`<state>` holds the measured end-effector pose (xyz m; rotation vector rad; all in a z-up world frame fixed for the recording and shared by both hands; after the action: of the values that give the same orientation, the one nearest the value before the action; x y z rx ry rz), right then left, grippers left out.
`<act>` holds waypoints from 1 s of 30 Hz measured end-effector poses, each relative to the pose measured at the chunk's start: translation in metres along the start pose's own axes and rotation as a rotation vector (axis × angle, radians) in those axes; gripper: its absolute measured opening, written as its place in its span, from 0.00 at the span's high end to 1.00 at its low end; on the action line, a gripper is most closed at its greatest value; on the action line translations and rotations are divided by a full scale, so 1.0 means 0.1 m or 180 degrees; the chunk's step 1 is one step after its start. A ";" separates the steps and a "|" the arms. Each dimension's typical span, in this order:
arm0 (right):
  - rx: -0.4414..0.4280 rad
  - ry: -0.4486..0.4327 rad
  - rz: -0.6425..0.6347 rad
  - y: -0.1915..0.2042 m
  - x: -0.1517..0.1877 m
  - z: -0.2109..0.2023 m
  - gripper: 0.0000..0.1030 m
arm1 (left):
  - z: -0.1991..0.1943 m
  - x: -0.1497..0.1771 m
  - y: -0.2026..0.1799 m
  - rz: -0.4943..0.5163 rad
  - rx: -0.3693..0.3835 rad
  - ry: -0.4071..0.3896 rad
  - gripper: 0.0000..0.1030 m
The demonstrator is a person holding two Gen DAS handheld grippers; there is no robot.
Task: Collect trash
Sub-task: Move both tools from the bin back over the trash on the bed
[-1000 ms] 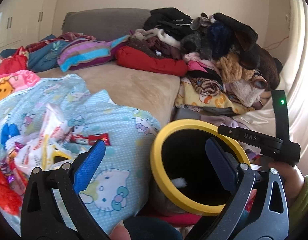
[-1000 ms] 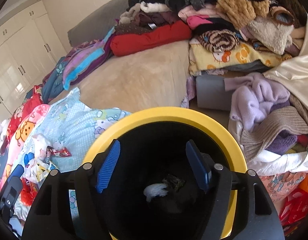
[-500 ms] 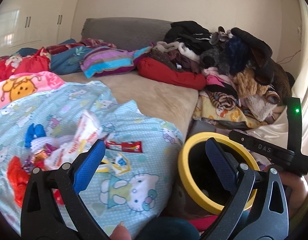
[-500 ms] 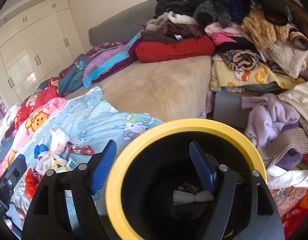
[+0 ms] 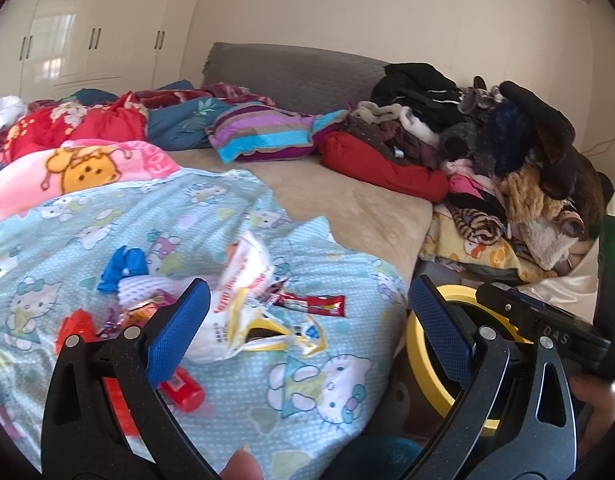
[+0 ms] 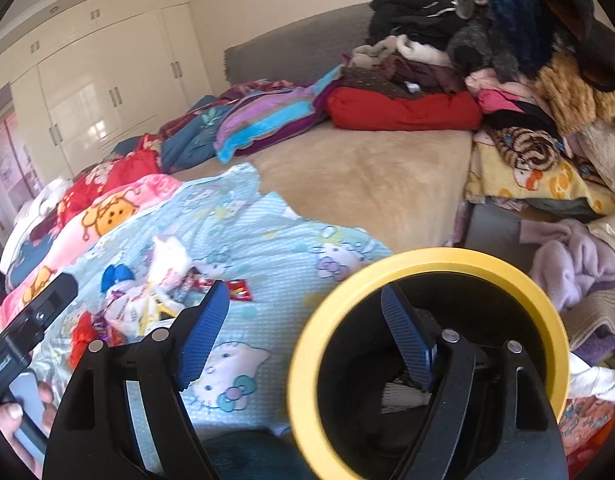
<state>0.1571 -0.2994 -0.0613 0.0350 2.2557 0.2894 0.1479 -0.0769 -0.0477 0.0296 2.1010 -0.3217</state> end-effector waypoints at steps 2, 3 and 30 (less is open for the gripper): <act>-0.0054 0.0011 -0.0093 0.14 0.02 0.02 0.26 | -0.02 0.00 0.08 -0.0030 -0.0047 0.0001 0.11; -0.0078 0.0016 -0.0133 0.21 0.03 0.03 0.26 | -0.03 -0.01 0.12 -0.0041 -0.0063 -0.0003 0.11; -0.0266 0.0560 -0.1029 1.34 0.46 0.83 0.26 | -0.33 0.19 1.47 -0.0610 -0.0729 0.0086 0.11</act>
<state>0.1804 -0.1469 -0.1180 -0.4099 2.3749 0.2185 0.1327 0.0703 -0.0791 -0.3057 2.1597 -0.1933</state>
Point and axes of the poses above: each gripper's, at about its wrist camera, not at the fingertips, and z roughly the way its jaws point, y to its left, x to its underside, the point moved 6 cm from there along z, roughly the way its jaws point, and after that the axes turned 2 degrees about y, right-handed, at the moved point
